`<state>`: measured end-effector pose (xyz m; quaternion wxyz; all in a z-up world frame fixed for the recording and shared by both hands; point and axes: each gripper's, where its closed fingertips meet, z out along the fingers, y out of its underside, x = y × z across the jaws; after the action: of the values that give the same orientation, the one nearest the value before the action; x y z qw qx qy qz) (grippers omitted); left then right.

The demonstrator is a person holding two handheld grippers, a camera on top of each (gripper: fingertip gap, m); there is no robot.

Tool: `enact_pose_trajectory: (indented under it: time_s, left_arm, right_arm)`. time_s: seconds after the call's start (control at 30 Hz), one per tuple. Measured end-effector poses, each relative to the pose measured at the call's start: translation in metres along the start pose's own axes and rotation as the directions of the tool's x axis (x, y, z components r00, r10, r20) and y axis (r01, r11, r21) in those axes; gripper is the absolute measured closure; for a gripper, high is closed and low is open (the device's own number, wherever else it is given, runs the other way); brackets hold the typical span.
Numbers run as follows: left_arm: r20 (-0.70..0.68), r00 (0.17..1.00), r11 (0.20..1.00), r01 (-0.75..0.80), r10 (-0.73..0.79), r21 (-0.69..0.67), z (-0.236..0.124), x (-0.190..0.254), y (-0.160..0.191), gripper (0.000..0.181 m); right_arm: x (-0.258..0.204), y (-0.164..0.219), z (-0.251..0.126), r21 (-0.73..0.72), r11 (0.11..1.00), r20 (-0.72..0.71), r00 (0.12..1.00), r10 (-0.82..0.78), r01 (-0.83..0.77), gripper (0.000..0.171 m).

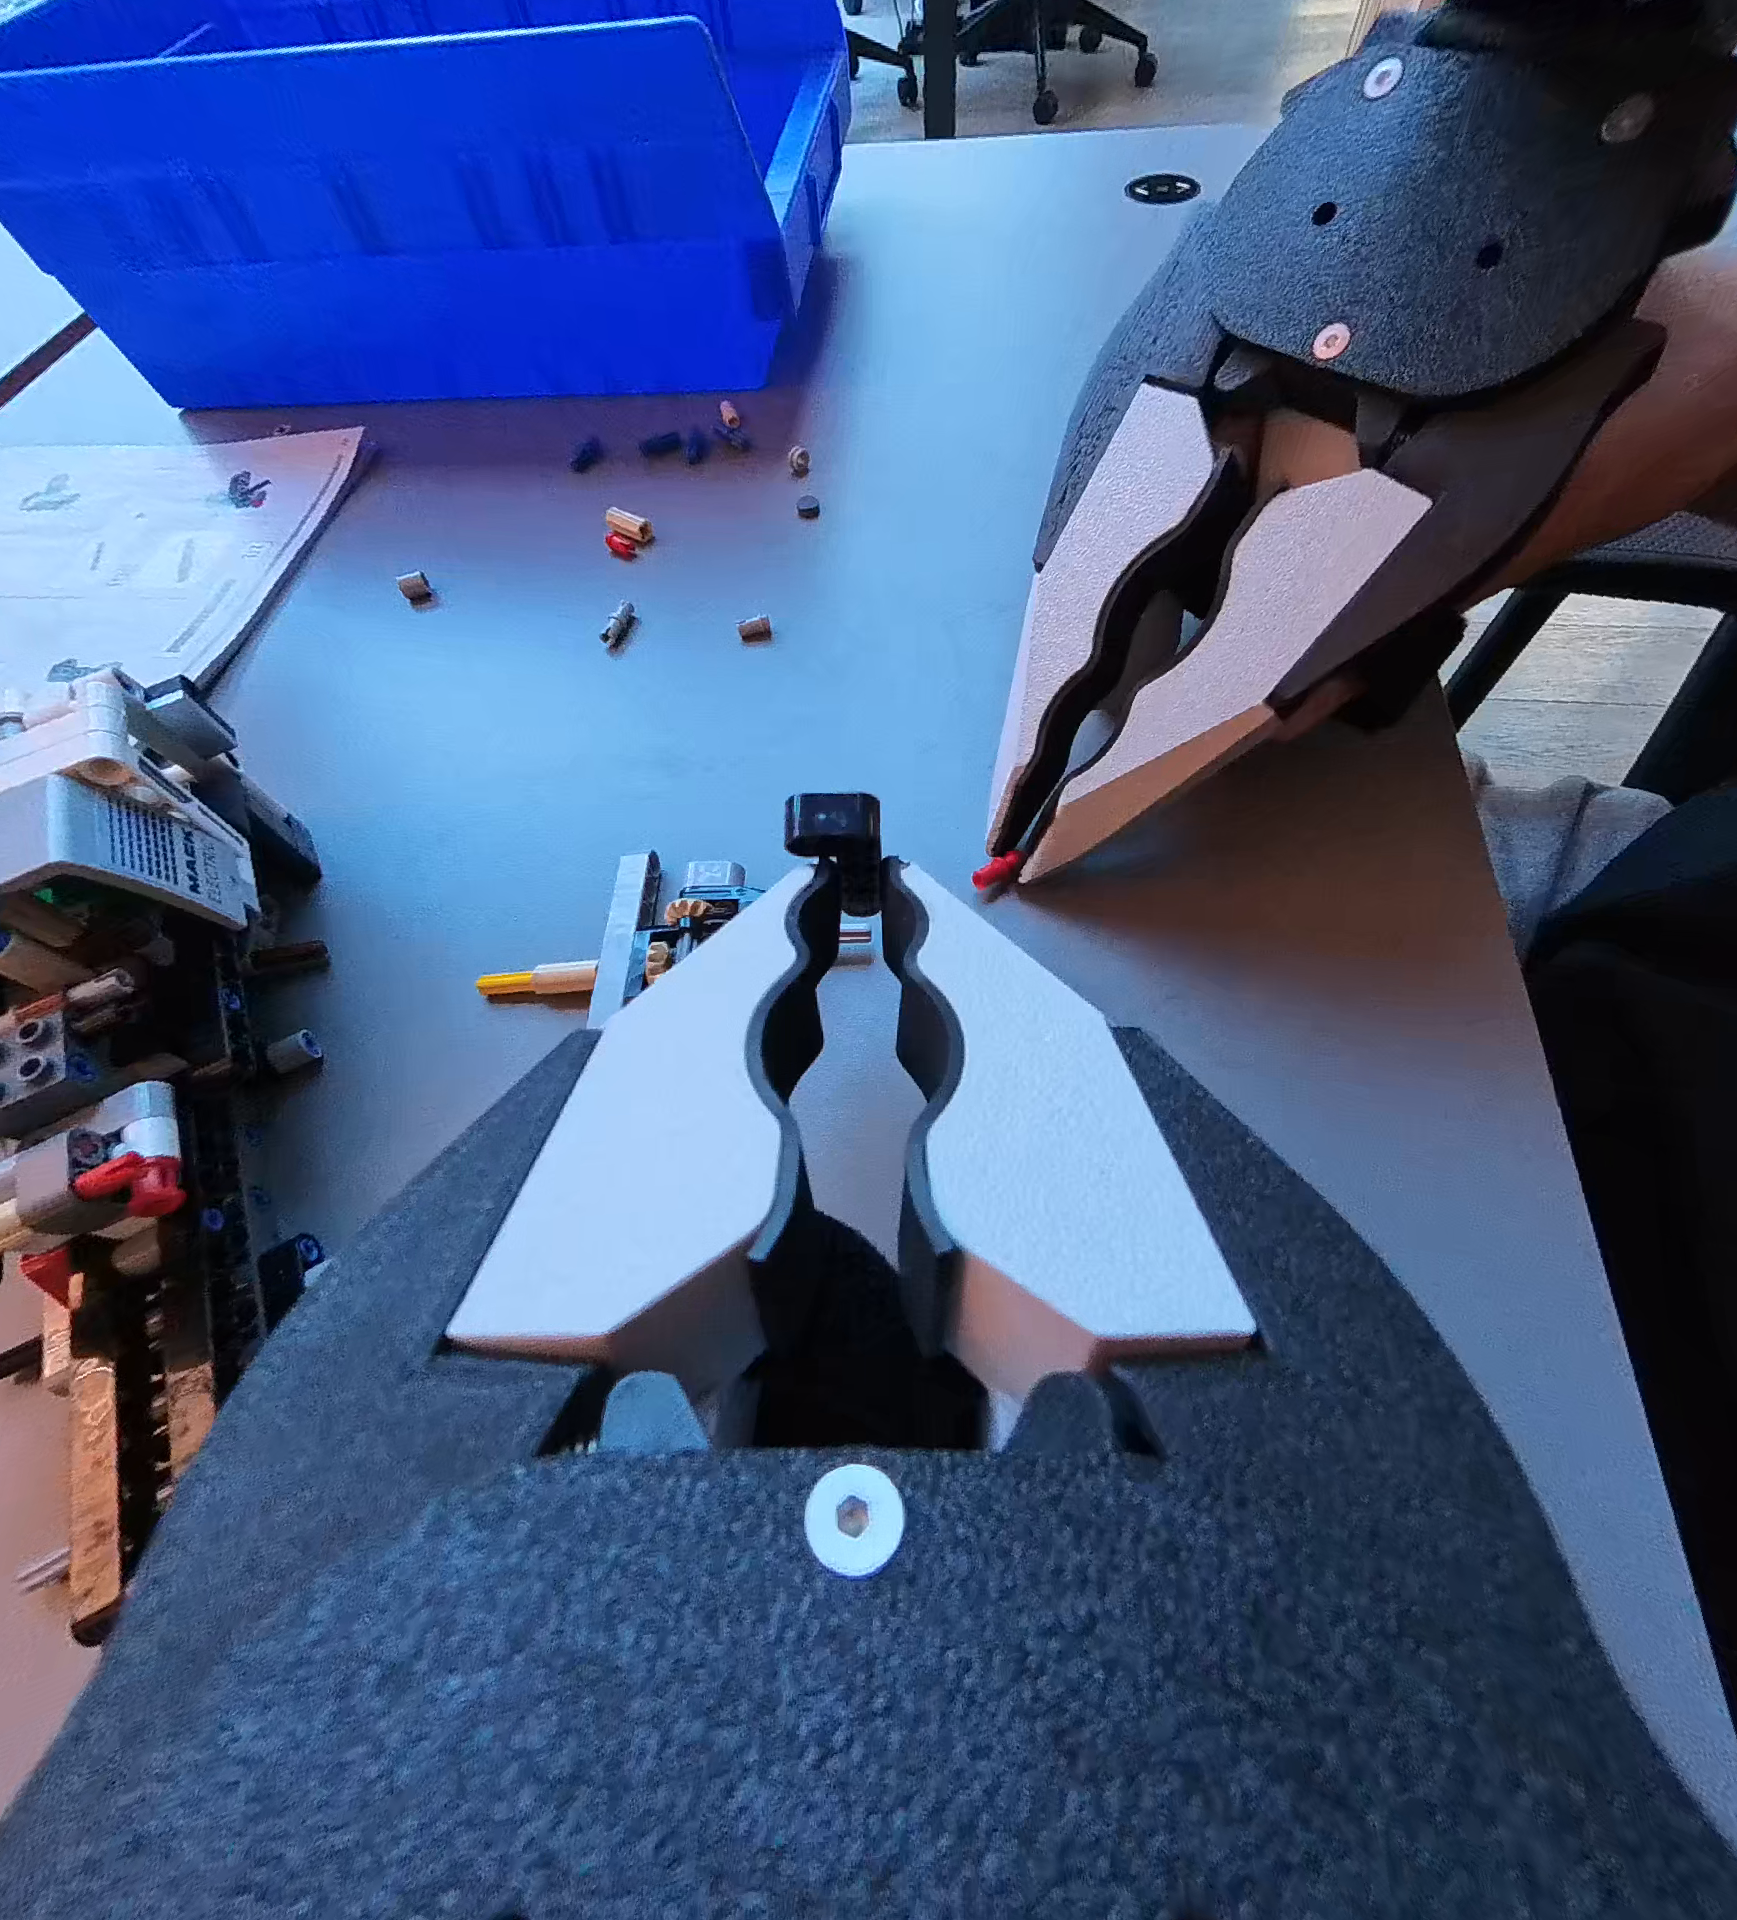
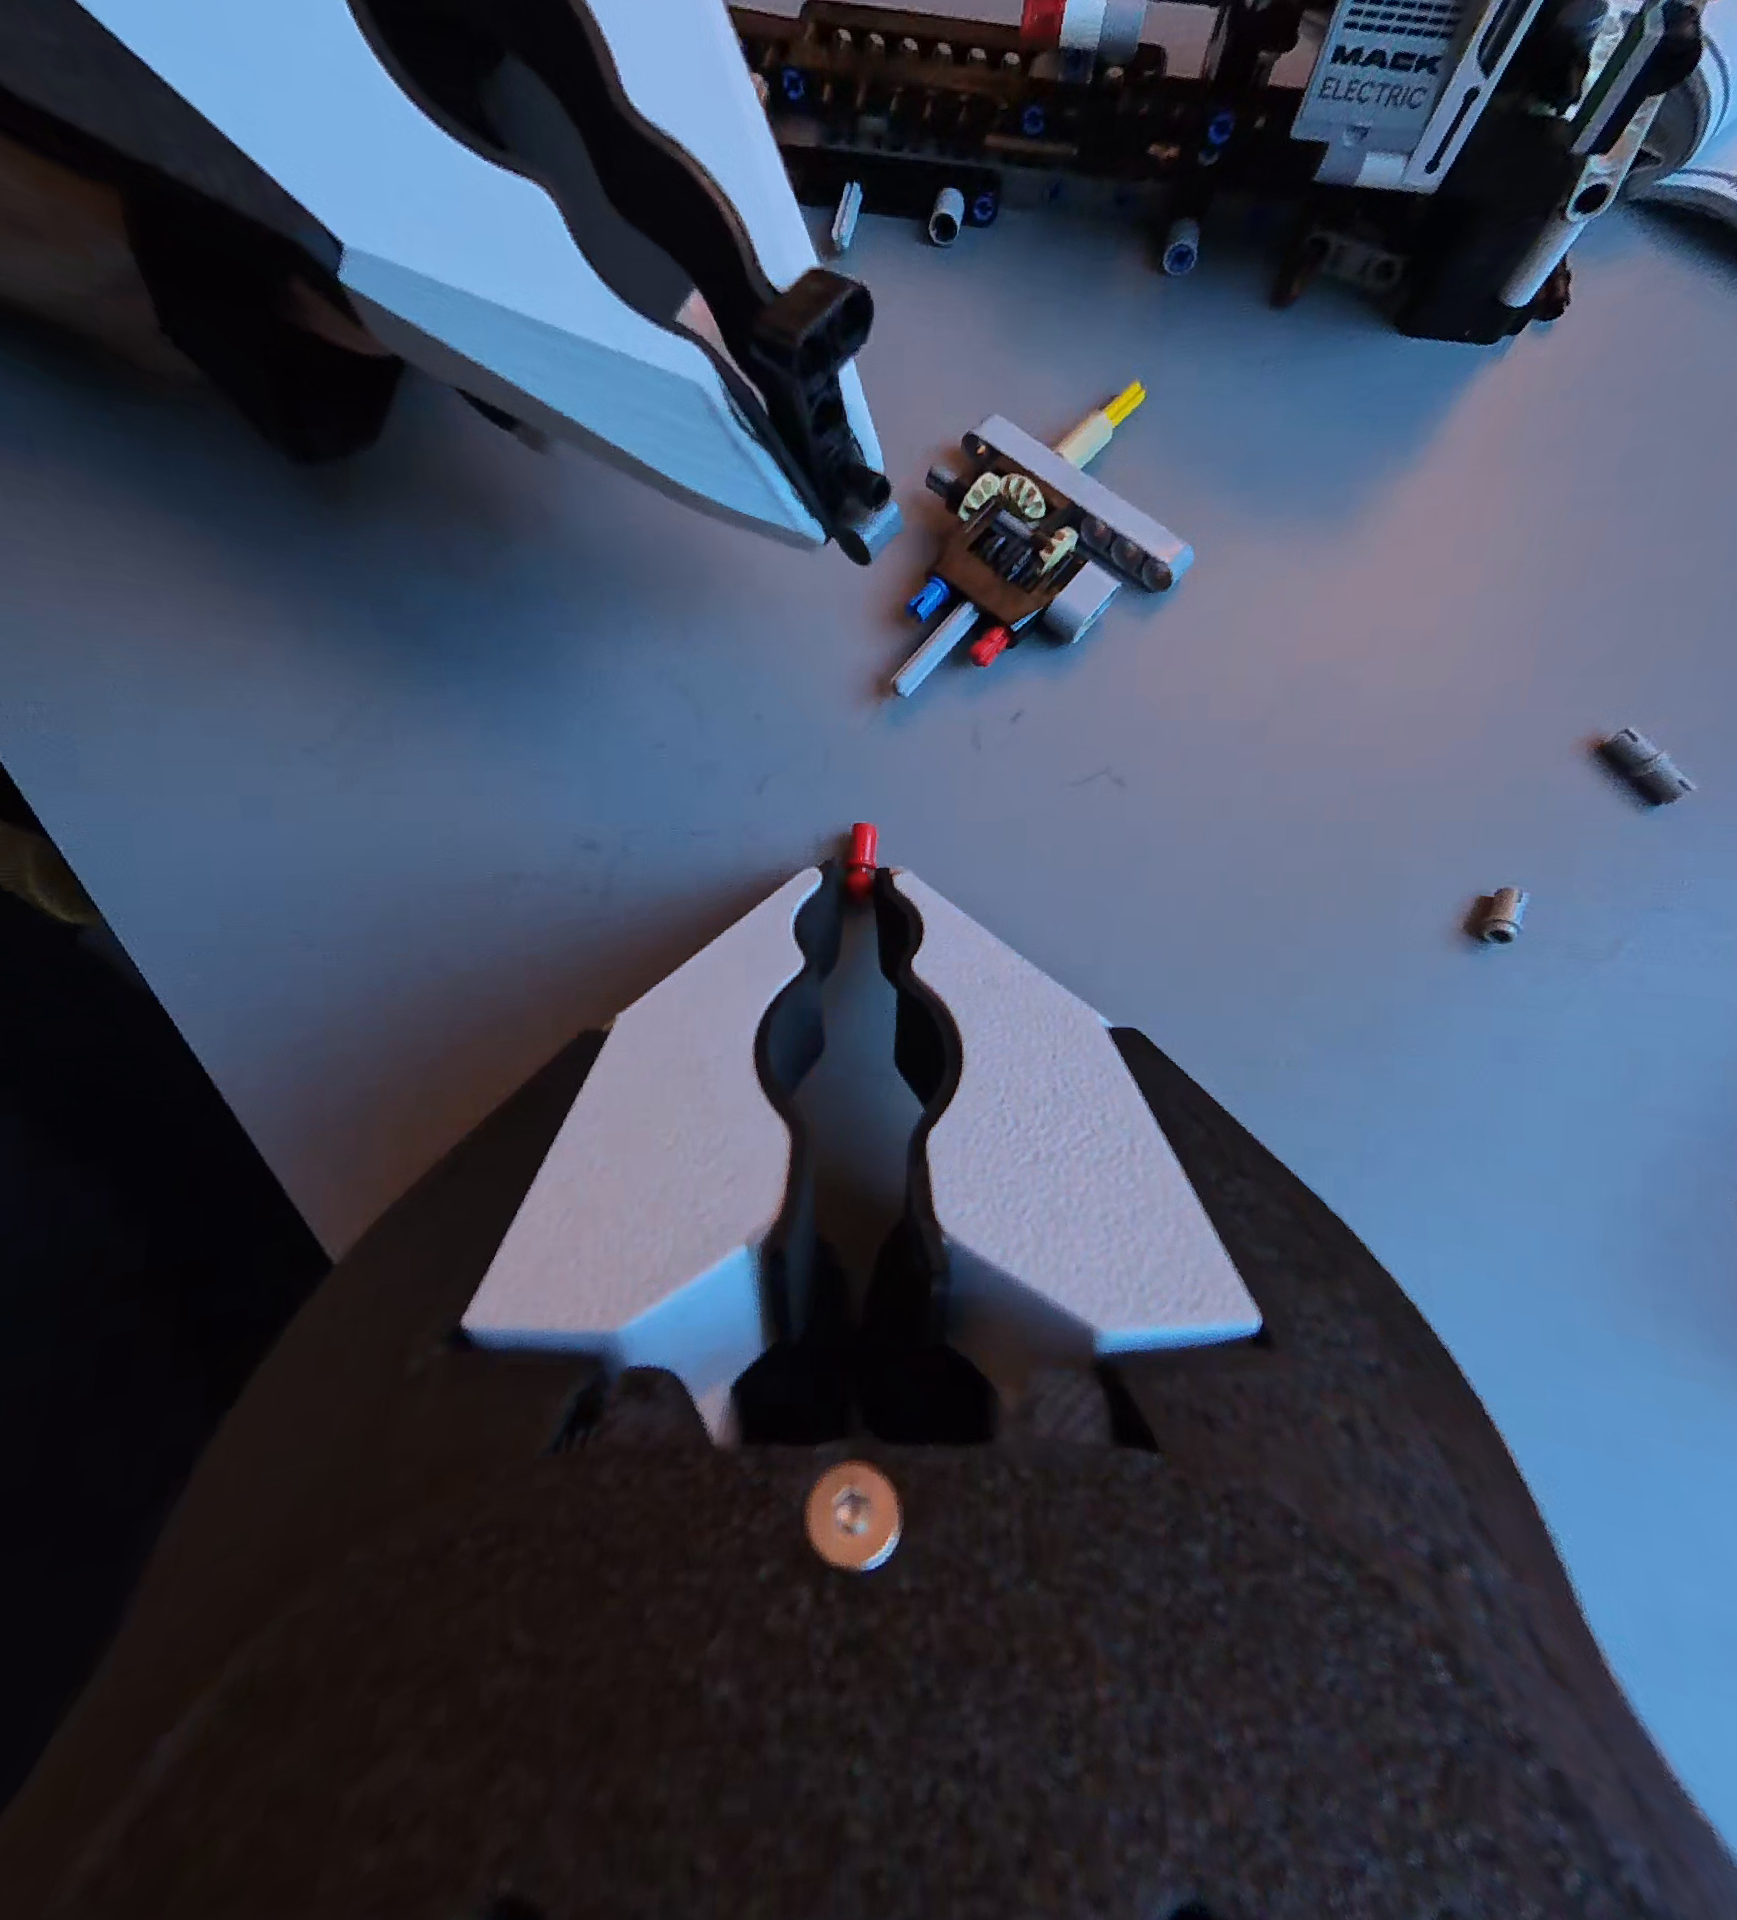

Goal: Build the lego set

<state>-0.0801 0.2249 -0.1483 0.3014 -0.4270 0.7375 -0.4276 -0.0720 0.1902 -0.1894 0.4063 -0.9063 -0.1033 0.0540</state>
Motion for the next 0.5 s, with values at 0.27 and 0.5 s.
enact_pose_trajectory:
  time_s: [0.27,0.5]
  left_arm:
    - [0.022,0.999,0.999,-0.034,0.034,0.008,0.000,-0.001,-0.002,0.176]
    - [0.028,0.998,0.994,-0.054,0.051,0.092,-0.005,0.001,-0.014,0.176]
  right_arm:
    - [0.000,-0.006,-0.001,0.031,0.999,-0.001,1.000,0.020,-0.020,0.167]
    - [-0.011,-0.054,-0.024,0.207,0.798,0.418,0.789,0.451,-0.566,0.167]
